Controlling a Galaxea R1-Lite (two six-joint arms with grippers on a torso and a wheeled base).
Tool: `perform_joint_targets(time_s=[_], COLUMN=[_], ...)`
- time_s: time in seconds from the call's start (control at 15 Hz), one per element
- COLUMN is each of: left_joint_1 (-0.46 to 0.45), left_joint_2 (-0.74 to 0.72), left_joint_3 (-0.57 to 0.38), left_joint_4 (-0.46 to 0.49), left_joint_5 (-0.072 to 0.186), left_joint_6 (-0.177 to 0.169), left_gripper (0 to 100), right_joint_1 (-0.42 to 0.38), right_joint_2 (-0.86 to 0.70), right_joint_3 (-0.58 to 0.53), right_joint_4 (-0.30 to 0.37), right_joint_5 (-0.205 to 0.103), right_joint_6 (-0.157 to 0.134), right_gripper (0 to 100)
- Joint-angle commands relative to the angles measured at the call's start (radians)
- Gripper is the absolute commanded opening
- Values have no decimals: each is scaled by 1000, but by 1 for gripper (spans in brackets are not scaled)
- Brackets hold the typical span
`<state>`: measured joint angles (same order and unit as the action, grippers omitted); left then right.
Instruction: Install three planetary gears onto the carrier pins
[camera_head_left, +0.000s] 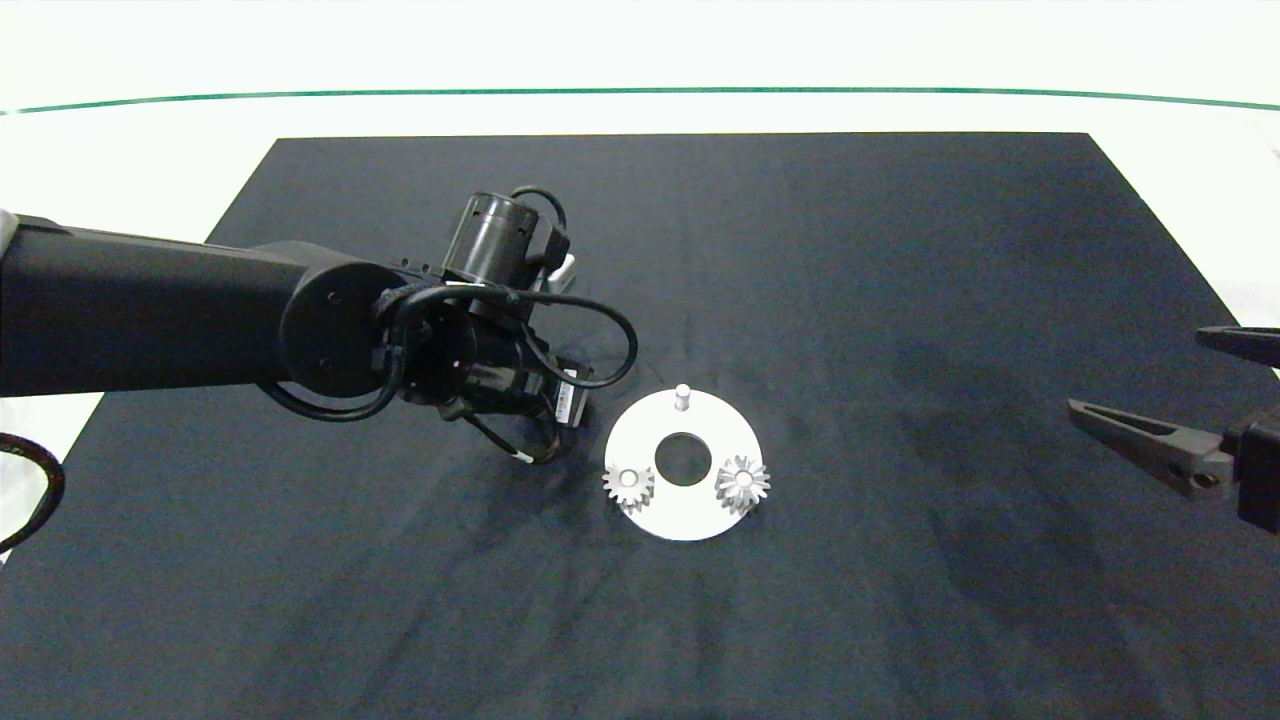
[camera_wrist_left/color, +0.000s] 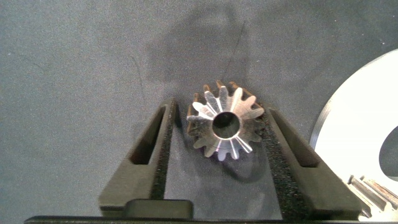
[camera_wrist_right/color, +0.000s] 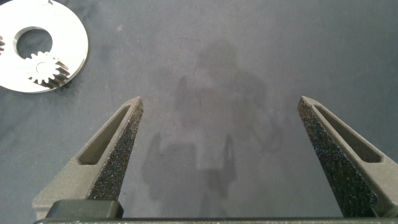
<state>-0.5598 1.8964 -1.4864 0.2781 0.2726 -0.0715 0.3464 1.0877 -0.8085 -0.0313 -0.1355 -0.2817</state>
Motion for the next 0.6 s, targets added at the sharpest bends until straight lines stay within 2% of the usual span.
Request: perform_joint_targets(time_s=[0.07,0.6], left_joint_1=[1,-2], left_joint_2=[-7,-20], left_joint_3=[0,-2], left_joint_4=[1,0], left_joint_5=[2,2], left_joint_6=[-1,4], left_gripper=[44,27], right_joint_1=[0,0], right_joint_2=[1,3], right_joint_3=[0,0], right_joint_4=[-1,-1], right_joint_5=[-1,1], right_joint_6=[-2,-5], right_gripper=[100,100])
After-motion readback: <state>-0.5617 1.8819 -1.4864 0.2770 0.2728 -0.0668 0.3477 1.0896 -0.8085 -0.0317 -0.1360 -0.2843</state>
